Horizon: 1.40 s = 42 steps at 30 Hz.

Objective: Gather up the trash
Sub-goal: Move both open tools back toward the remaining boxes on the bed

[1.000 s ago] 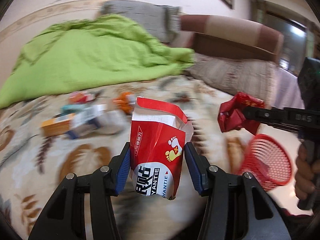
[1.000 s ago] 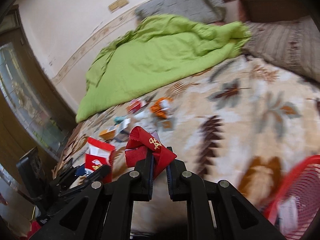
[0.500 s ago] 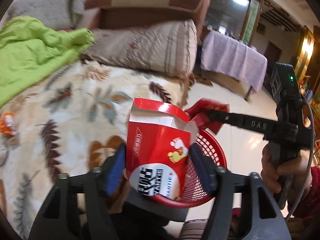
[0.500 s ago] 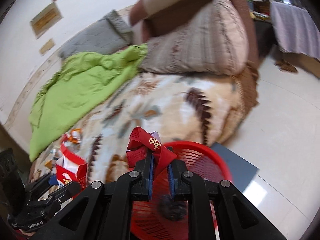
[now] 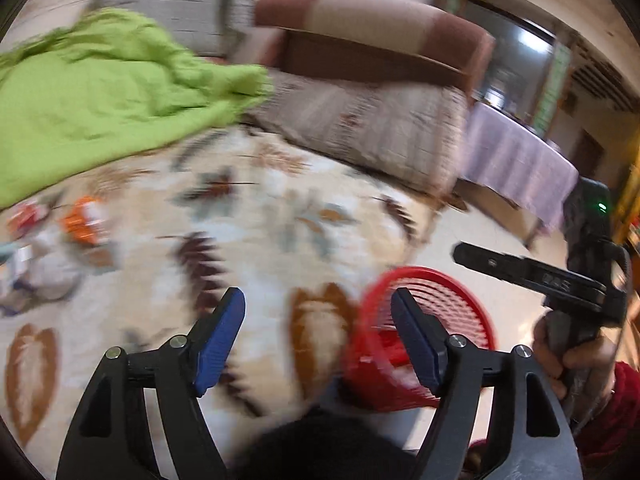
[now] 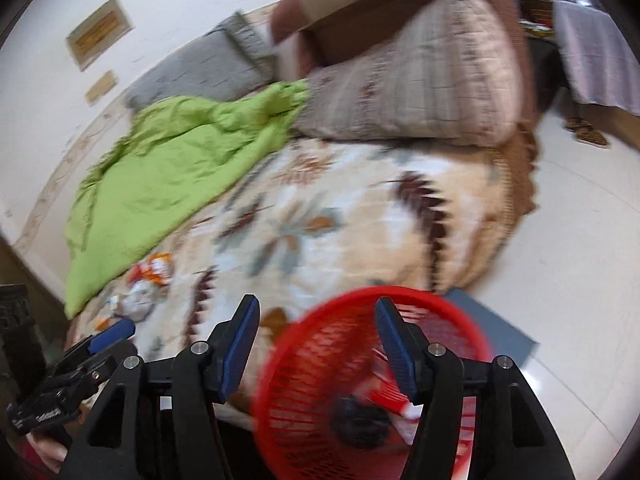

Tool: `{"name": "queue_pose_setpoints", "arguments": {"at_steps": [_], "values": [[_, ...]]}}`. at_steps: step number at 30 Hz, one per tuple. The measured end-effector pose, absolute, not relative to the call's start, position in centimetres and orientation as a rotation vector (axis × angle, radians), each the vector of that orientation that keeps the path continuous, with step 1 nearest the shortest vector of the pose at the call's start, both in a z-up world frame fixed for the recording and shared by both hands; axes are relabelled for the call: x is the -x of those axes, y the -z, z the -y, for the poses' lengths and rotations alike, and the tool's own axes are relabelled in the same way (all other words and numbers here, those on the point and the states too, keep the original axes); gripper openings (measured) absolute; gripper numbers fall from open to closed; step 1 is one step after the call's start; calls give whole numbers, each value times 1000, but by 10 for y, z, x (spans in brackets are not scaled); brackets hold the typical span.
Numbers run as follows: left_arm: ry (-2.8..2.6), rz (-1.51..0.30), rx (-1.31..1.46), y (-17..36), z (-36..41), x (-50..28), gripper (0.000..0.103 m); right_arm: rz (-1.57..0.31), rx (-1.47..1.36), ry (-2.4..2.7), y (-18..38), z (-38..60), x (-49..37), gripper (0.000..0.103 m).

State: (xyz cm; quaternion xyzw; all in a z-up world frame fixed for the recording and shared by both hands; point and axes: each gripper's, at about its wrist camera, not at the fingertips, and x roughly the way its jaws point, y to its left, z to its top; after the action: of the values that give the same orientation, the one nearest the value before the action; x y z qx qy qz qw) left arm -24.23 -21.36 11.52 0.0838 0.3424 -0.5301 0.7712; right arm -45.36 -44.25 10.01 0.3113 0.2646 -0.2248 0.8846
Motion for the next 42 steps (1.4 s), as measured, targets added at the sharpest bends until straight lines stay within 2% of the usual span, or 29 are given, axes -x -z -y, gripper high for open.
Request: {"name": "queue_pose_setpoints", "arguments": {"at_steps": [7, 14, 16, 22, 27, 34, 38, 39, 41, 42], "values": [[832, -736, -51, -105, 119, 152, 74, -622, -591, 175, -103, 378, 354, 64], [554, -734, 63, -81, 27, 68, 74, -713, -558, -71, -100, 303, 237, 50], [462, -754, 69, -69, 6, 48, 74, -735, -559, -138, -101, 280, 200, 49], [428, -875, 235, -46, -31, 15, 74, -711, -452, -144, -113, 241, 94, 47], [420, -896, 288, -44, -45, 10, 74, -804, -447, -115, -83, 236, 30, 41], [455, -948, 398, -39, -48, -1, 74, -929, -566, -409, -57, 183, 83, 38], [493, -984, 399, -35, -33, 4, 74, -823, -596, -364, -64, 197, 109, 39], [500, -993, 399, -33, -29, 5, 74, -772, -586, -304, -71, 208, 112, 41], [511, -1002, 400, -31, -24, 6, 74, -724, -517, -136, -79, 226, 114, 73], [509, -1002, 395, -30, -23, 6, 74, -719, -470, -75, -80, 232, 111, 74]]}}
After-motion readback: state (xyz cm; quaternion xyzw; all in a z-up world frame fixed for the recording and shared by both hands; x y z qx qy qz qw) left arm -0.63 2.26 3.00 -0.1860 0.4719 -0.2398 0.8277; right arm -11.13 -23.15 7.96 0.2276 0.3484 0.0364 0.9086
